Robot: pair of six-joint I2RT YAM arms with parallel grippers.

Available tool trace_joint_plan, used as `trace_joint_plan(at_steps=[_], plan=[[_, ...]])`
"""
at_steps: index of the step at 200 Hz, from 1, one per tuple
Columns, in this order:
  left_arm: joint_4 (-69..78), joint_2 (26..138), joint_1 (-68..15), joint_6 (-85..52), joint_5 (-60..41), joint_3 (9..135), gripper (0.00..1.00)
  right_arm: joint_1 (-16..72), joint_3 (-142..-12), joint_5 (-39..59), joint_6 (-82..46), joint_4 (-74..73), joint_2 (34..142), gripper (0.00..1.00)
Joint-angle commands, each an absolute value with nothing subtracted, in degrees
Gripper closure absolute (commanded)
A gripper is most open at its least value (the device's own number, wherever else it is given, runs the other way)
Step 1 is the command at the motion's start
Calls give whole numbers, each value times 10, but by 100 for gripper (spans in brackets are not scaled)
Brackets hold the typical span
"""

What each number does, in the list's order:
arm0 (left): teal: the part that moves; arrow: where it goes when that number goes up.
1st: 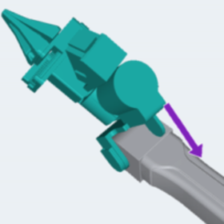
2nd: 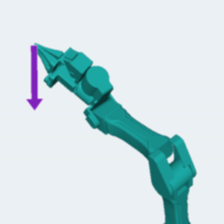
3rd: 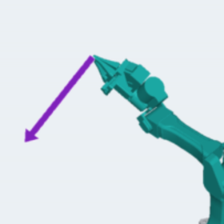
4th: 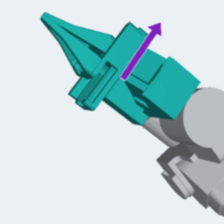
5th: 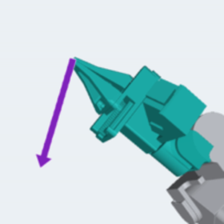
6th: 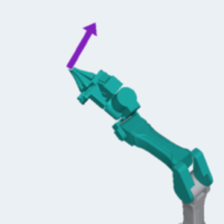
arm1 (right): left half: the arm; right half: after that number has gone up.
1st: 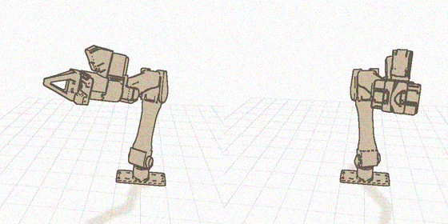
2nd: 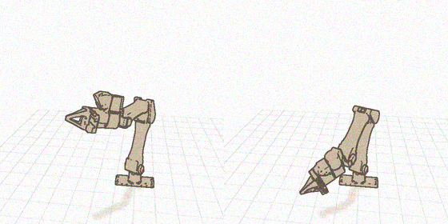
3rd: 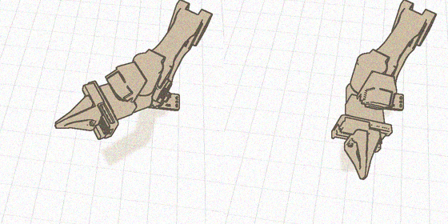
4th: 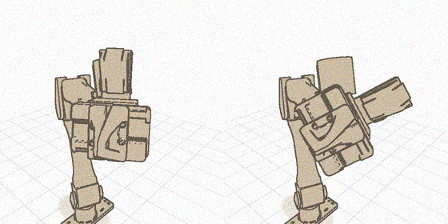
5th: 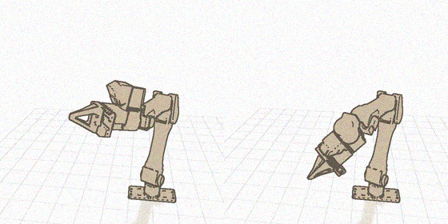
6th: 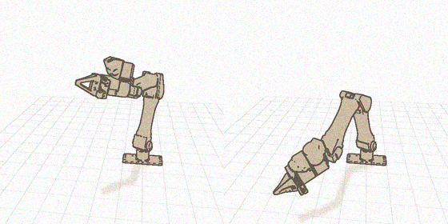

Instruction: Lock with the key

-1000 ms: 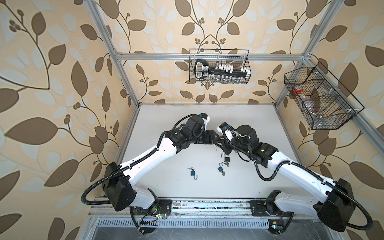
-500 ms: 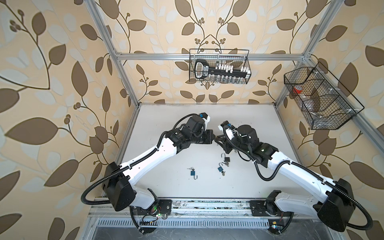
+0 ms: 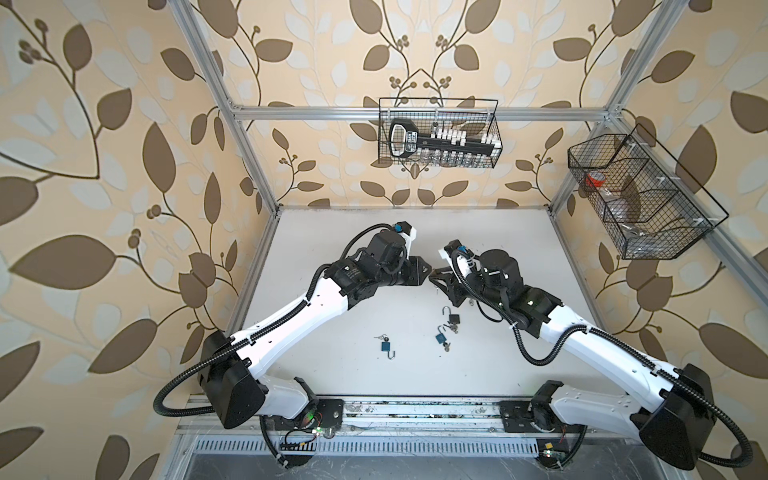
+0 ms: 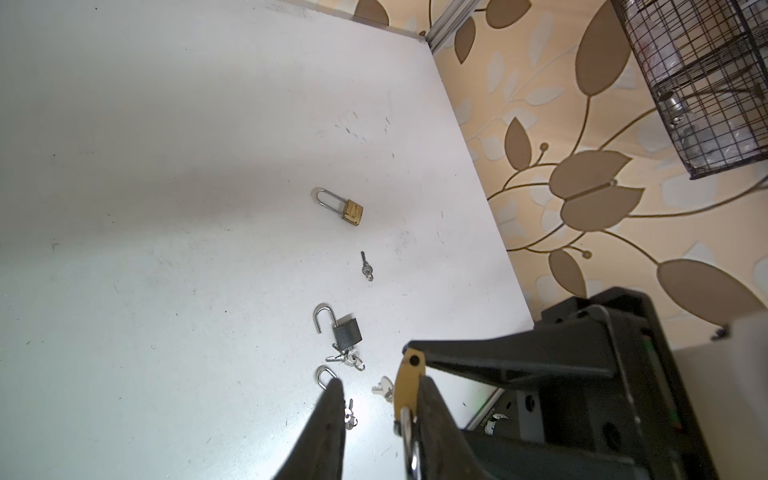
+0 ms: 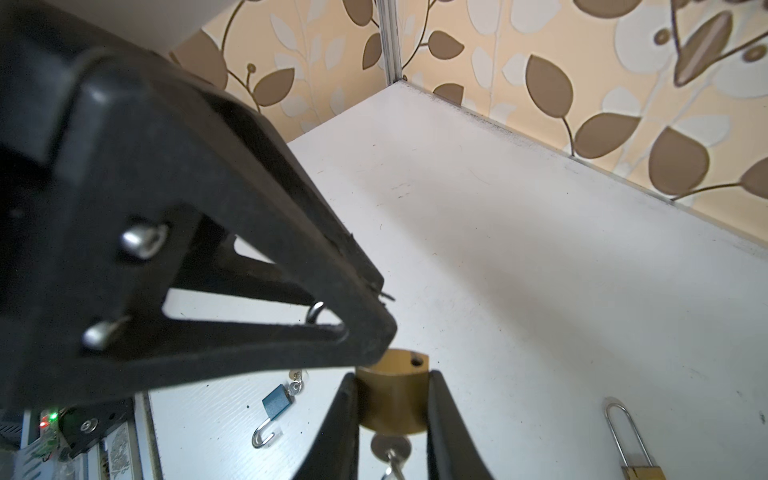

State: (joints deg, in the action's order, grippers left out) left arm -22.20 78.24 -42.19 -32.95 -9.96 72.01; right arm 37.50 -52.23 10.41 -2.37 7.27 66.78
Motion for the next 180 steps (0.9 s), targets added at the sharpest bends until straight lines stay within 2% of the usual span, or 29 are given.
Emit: trace_joint_plan(at_steps=[1,51,86,116,128,147,180], plan=[[-206,768,-422,-322,-87,724,74,378,-516,127,-25,59,660,100],[-205,770,-422,-322,-91,726,87,378,-512,128,-25,58,655,100],[-204,772,-422,-323,-97,722,100,378,-512,127,-26,58,653,100],[-205,766,-422,-316,-98,727,100,378,-512,128,-27,50,648,100],[-207,760,-422,-312,-95,728,100,378,-510,128,-28,38,642,87],[-199,745,-411,-311,-105,726,100,378,-507,126,-29,9,632,74],[-173,727,-366,-316,-164,720,100,378,-490,82,-39,-46,620,62]])
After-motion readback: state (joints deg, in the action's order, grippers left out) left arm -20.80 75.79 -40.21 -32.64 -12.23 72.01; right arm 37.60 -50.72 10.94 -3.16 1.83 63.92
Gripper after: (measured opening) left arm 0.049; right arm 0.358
